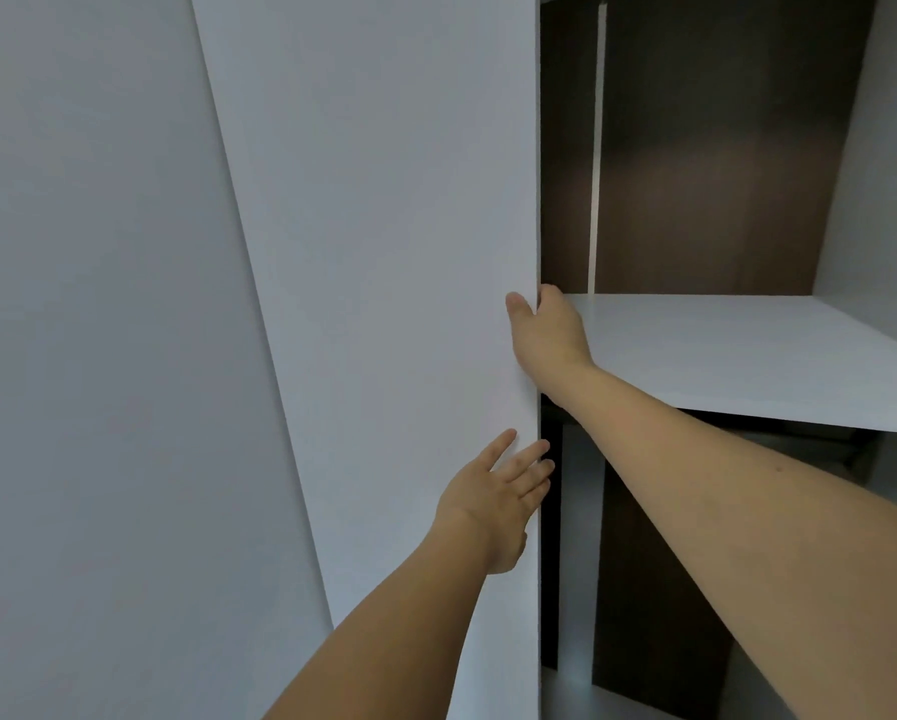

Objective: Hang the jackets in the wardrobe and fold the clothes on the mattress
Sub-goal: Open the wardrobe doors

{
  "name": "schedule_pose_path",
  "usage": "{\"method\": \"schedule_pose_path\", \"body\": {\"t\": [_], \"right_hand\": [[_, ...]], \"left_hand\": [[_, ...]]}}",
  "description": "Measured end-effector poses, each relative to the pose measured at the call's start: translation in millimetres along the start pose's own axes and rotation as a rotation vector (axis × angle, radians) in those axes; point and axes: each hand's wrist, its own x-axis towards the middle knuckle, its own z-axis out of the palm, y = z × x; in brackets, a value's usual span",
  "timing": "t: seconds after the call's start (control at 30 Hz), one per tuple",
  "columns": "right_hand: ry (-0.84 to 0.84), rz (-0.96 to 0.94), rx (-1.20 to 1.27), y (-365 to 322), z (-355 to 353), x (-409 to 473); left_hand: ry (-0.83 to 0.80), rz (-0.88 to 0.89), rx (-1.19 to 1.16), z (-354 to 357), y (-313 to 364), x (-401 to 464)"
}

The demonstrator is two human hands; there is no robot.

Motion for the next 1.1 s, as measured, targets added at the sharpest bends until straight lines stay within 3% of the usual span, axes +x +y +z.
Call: {"method": "schedule_pose_path", "body": {"t": [0.23,0.3,0.37,0.43,0.5,0.63,0.93,1.1], "right_hand": [[-0.033,-0.061,-0.147,-11.9,-6.5,-27.9],[-0.028,-0.073,-0.164,-25.5,-4.3,-49.3],[-0.033,-0.086,-0.181,-40.4,-0.5,-73.4],[-0.047,-0.106,-0.188,-55.1,5.6,-98.0],[-0.069,-0.126,-0.184,-68.2,14.4,-122.8],[-0.086,-0.225,-0.265,-88.5,36.4,-169.2],[-0.161,-0.458,-0.334,-113.9,91.9,-211.7],[-0.368,-0.514,-0.124,-116.1,126.9,-205.4]], "left_hand": [[0.279,0.015,-0.255,20.7,12.0,-39.3],[0.448,-0.096,-0.405,22.7,14.8,-67.3],[0.546,-0.361,-0.629,25.9,15.2,-94.9],[0.512,-0.619,-0.890,29.3,9.1,-120.5],[0.408,-0.725,-1.077,34.0,1.0,-142.4],[0.319,-0.682,-1.195,40.8,-3.2,-182.5],[0.444,-0.781,-1.228,59.6,-7.6,-249.5],[0.485,-0.795,-1.282,73.2,-21.7,-292.1]]}}
